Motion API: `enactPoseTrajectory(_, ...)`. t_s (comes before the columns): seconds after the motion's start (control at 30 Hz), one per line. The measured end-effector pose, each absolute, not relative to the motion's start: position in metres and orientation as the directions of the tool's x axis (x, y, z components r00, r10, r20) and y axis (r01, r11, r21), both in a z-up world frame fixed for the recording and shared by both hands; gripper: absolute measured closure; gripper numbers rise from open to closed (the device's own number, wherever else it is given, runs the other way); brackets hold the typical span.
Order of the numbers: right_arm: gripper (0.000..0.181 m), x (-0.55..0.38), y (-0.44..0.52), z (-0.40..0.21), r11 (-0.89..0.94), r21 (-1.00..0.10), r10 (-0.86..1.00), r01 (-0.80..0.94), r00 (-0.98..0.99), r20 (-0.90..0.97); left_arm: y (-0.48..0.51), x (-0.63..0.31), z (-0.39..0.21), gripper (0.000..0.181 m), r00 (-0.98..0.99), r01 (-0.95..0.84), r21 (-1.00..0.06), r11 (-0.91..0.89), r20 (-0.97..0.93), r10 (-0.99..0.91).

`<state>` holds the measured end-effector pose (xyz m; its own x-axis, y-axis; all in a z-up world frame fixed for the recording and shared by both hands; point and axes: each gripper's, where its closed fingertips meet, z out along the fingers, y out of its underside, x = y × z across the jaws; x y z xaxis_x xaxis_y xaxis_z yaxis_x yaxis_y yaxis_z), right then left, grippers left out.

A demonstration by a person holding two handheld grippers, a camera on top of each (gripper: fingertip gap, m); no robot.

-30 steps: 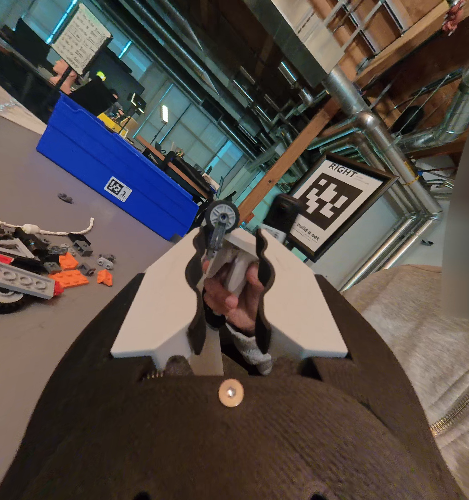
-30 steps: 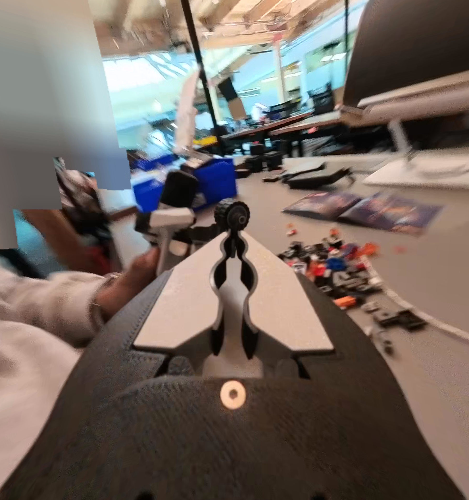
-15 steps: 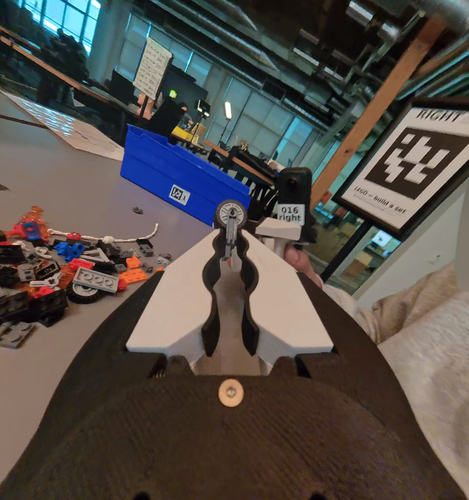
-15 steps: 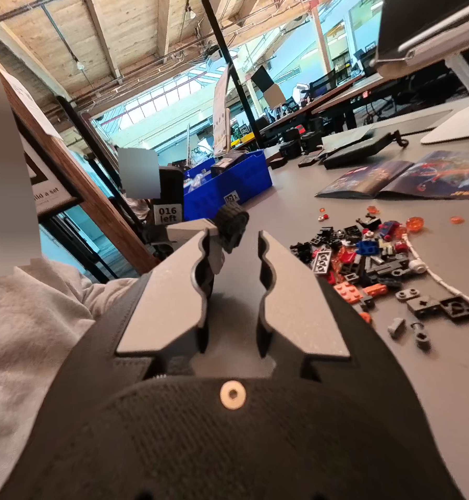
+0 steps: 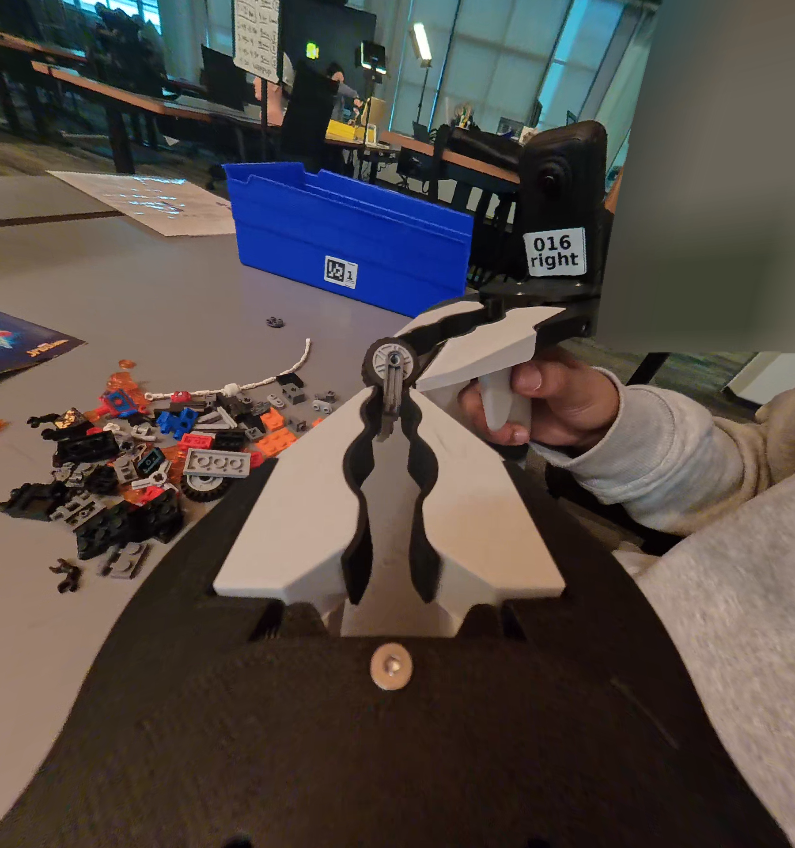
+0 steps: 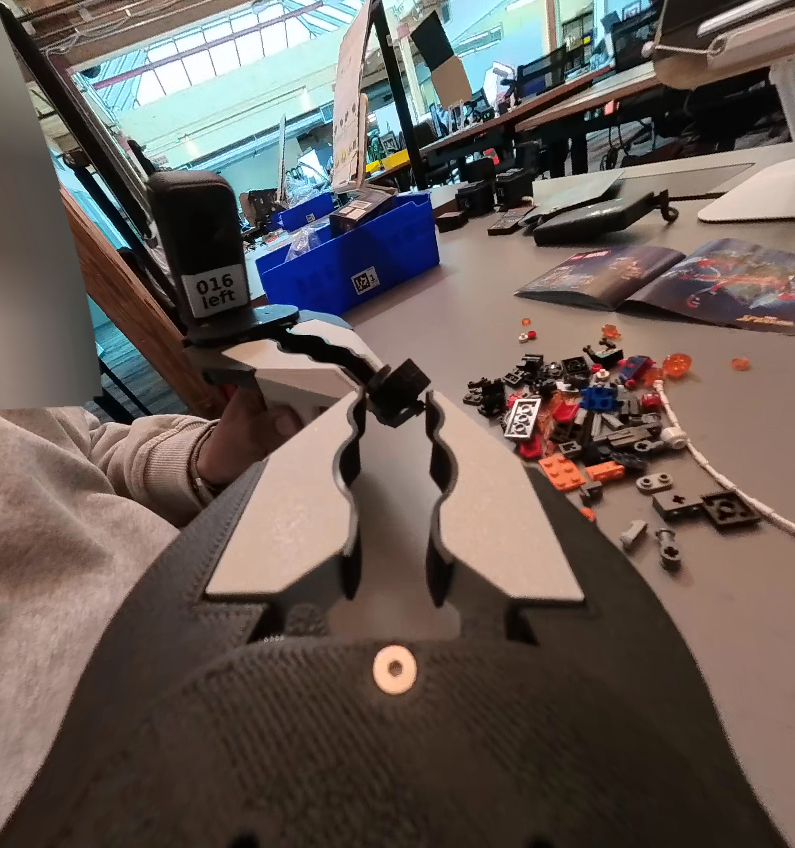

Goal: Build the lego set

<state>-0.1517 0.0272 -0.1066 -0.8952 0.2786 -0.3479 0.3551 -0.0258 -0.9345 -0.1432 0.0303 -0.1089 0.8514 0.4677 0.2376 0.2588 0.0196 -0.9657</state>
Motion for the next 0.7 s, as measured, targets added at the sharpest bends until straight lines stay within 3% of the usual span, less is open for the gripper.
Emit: enactPoseTrajectory(0.7,0.160,-0.148,0.025,-0.124,0.036,-0.797,0.154,0.603,-0.791,-0.592,0.026,-0.144,-0.114,0.175,0.861,0.359,-0.933,0.018,0.339,0.380)
